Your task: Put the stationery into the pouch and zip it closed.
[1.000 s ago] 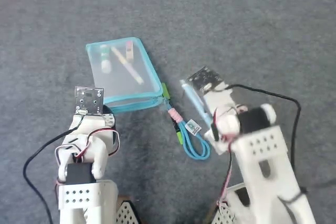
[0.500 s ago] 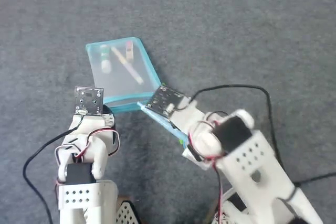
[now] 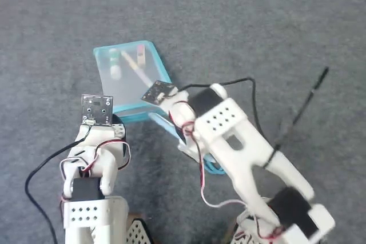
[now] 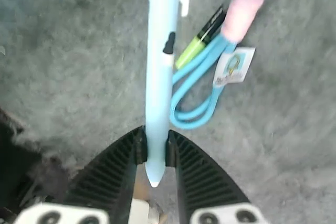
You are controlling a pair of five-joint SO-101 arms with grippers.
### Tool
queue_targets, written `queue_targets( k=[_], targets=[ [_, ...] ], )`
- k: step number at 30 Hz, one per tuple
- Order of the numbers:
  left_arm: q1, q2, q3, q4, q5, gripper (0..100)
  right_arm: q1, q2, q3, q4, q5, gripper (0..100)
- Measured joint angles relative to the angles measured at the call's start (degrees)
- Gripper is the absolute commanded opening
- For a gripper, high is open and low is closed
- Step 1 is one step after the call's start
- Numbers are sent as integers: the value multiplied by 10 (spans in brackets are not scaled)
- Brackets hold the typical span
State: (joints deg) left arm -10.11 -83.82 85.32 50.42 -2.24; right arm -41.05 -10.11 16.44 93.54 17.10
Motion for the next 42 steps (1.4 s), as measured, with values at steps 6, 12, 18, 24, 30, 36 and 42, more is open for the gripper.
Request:
queue_targets(
  k=[6,12,18,24,30,36,42],
  targets=[
    [0,0,0,0,0,11,0,90,-97,-7,-31,8],
    [22,0,0,0,1,11,0,226,-258,-2,-56,8],
    [25,0,0,0,2,11,-1,389,-482,52,-103,24],
    [25,0,0,0,3,11,-1,501,-692,71,-121,191],
    [30,0,0,-8,4,11,-6,508,-732,71,-131,192],
    [25,0,0,-10,4,11,-4,448,-696,71,-131,192],
    [25,0,0,-10,-2,11,-4,295,-552,71,-110,191]
  ],
)
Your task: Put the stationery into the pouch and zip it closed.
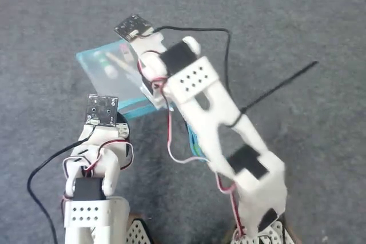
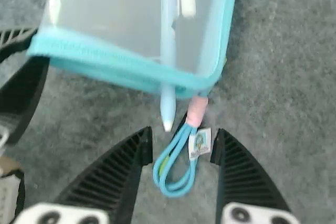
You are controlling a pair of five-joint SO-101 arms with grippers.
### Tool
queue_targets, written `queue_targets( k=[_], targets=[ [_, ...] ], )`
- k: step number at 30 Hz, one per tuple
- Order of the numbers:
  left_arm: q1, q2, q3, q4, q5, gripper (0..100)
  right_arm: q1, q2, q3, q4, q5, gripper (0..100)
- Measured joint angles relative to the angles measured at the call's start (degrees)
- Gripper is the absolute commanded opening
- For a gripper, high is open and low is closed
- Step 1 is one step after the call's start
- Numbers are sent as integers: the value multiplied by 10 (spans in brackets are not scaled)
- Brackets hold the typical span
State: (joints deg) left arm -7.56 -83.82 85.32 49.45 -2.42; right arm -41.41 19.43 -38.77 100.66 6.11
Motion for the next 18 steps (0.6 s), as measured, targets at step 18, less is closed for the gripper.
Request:
queue_targets(
  k=[18],
  targets=[
    [-65,0,-117,74,9,11,115,-278,626,-255,17,191]
  ],
)
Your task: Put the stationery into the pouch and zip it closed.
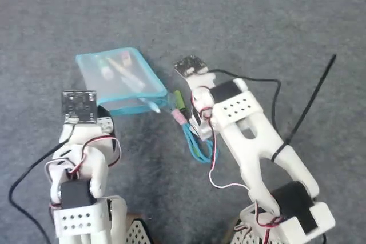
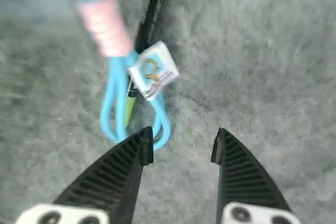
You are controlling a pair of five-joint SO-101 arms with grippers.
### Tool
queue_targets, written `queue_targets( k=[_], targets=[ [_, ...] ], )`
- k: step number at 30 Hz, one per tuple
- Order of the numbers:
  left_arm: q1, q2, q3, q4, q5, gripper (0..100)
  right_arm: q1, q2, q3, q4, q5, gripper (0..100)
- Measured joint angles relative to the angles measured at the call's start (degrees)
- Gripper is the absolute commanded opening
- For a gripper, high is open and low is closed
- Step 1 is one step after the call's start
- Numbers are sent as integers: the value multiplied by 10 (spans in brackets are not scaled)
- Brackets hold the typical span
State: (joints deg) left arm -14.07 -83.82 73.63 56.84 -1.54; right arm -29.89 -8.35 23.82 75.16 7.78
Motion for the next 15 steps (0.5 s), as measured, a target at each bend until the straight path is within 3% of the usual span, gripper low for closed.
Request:
queue_targets(
  k=[6,15],
  targets=[
    [-5,0,31,-55,21,11,0,-1,66,-74,0,191],
    [-77,-29,3,-25,28,11,-51,-1,93,-106,1,191]
  ],
)
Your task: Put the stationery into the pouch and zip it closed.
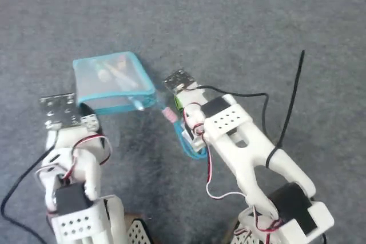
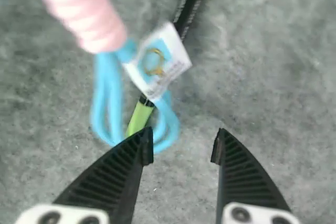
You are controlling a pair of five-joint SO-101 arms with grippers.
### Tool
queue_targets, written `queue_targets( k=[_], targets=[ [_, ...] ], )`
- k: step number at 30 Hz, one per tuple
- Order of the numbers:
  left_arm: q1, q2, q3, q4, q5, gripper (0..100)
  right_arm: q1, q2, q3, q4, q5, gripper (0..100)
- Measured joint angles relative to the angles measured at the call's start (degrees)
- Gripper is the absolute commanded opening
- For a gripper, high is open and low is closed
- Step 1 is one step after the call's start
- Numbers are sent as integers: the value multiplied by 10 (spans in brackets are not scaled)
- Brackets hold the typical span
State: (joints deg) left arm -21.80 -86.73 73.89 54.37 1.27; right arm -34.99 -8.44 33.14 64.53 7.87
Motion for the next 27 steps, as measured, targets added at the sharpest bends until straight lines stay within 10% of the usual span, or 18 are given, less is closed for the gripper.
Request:
queue_targets(
  k=[27],
  targets=[
    [-67,-99,29,10,-24,11,-34,6,33,-122,-46,191]
  ],
)
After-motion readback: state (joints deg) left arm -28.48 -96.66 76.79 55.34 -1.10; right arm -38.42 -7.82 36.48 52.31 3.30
